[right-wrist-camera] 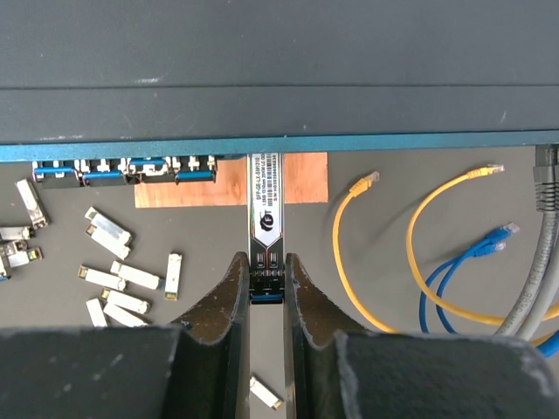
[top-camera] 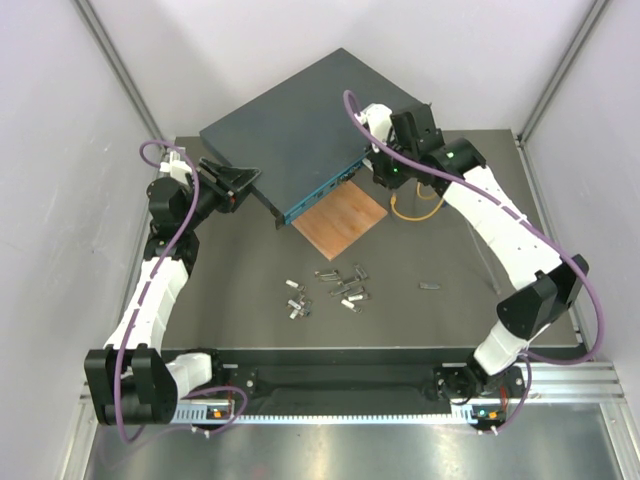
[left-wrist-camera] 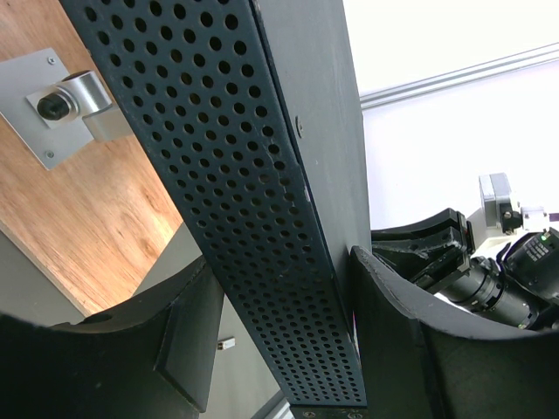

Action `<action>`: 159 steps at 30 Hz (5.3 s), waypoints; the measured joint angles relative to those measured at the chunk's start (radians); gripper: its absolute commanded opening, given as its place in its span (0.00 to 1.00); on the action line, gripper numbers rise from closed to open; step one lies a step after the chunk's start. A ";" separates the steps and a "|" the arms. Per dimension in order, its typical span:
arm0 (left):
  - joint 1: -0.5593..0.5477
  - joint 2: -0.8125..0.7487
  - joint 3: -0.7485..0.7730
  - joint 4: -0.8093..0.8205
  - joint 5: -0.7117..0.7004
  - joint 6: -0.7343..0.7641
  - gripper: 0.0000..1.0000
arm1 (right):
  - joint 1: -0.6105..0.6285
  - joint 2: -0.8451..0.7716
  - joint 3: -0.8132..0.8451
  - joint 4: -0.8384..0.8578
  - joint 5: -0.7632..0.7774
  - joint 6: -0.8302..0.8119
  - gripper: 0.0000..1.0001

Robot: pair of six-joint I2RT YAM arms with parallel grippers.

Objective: Insert the plug into the switch port

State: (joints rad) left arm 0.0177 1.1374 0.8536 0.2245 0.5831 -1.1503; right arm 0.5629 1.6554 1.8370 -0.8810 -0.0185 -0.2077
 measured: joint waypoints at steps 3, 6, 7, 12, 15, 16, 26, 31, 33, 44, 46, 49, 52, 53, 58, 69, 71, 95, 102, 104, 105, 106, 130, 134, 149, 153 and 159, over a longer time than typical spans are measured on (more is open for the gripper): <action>0.000 0.000 0.000 0.000 0.000 0.000 0.00 | 0.000 -0.010 -0.024 0.018 0.000 -0.001 0.00; 0.000 0.000 0.000 0.000 0.000 0.000 0.00 | 0.000 -0.013 -0.039 0.025 0.000 -0.001 0.00; 0.000 0.000 0.000 0.000 0.000 0.000 0.00 | 0.000 -0.013 -0.042 0.026 -0.001 -0.001 0.00; 0.000 0.000 0.000 0.000 0.000 0.000 0.00 | 0.000 -0.013 -0.043 0.029 -0.001 -0.001 0.00; 0.000 0.000 0.000 0.000 0.000 0.000 0.00 | 0.000 -0.013 -0.042 0.028 0.000 -0.001 0.00; 0.000 0.000 0.000 0.000 0.000 0.000 0.00 | 0.000 -0.013 -0.039 0.028 -0.001 -0.001 0.00; 0.000 0.002 0.000 0.001 0.001 0.000 0.00 | 0.000 -0.013 -0.021 0.022 0.001 -0.001 0.00; 0.000 0.002 0.000 0.002 0.001 0.000 0.00 | 0.000 -0.012 -0.015 0.018 0.000 -0.001 0.00; 0.000 0.002 0.000 0.002 0.001 0.000 0.00 | 0.000 -0.011 -0.005 0.013 0.000 0.000 0.00; 0.000 0.002 0.000 0.002 0.001 0.000 0.00 | 0.000 -0.006 0.011 -0.001 -0.007 0.001 0.00; 0.000 0.002 0.000 0.002 0.000 0.000 0.00 | 0.000 0.002 0.020 -0.010 -0.010 0.003 0.00; 0.000 0.002 0.000 0.002 0.000 0.000 0.00 | 0.000 0.011 0.032 -0.024 -0.013 0.007 0.00; 0.000 0.002 0.000 0.002 0.000 0.000 0.00 | 0.000 0.017 0.039 -0.030 -0.013 0.010 0.00; 0.000 0.002 0.000 0.002 0.000 0.000 0.00 | 0.000 0.019 0.042 -0.034 -0.013 0.010 0.00; 0.000 0.002 0.000 0.002 0.000 0.000 0.00 | 0.000 0.027 0.059 -0.048 -0.013 0.010 0.00; 0.000 0.002 0.000 0.002 0.000 0.000 0.00 | -0.022 0.063 0.129 -0.108 -0.044 0.023 0.00; 0.000 0.002 0.000 0.002 0.000 0.000 0.00 | -0.037 0.070 0.139 -0.119 -0.077 0.032 0.00; 0.000 0.004 0.000 0.005 0.002 0.000 0.00 | -0.060 0.108 0.147 -0.026 -0.181 0.026 0.00; 0.000 0.004 0.000 0.005 0.001 0.000 0.00 | -0.050 0.145 0.182 -0.002 -0.185 0.024 0.05; 0.000 0.004 0.000 0.005 0.001 0.000 0.00 | -0.050 0.146 0.182 -0.004 -0.184 0.023 0.11; 0.000 0.004 0.000 0.005 0.001 0.000 0.00 | -0.050 0.146 0.182 -0.004 -0.184 0.021 0.19; 0.000 0.004 0.000 0.005 0.001 0.000 0.00 | -0.050 0.146 0.182 -0.004 -0.184 0.019 0.22; 0.000 0.004 0.000 0.004 0.003 0.002 0.00 | -0.138 -0.023 0.010 0.064 -0.248 -0.045 0.28; 0.000 0.004 0.000 0.004 0.003 0.002 0.00 | -0.138 0.027 0.051 0.066 -0.282 -0.023 0.27; 0.000 0.004 0.000 0.004 0.003 0.003 0.00 | -0.135 0.093 0.097 0.095 -0.310 0.027 0.25; 0.000 0.005 0.000 0.004 0.003 0.003 0.00 | -0.135 0.096 0.097 0.116 -0.316 0.054 0.25; 0.001 0.005 0.000 0.004 0.003 0.003 0.00 | -0.135 0.106 0.114 0.103 -0.313 0.073 0.23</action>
State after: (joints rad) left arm 0.0189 1.1419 0.8536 0.2287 0.5861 -1.1477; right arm 0.4278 1.7618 1.9507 -0.7780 -0.3313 -0.1345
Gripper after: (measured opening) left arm 0.604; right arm 0.241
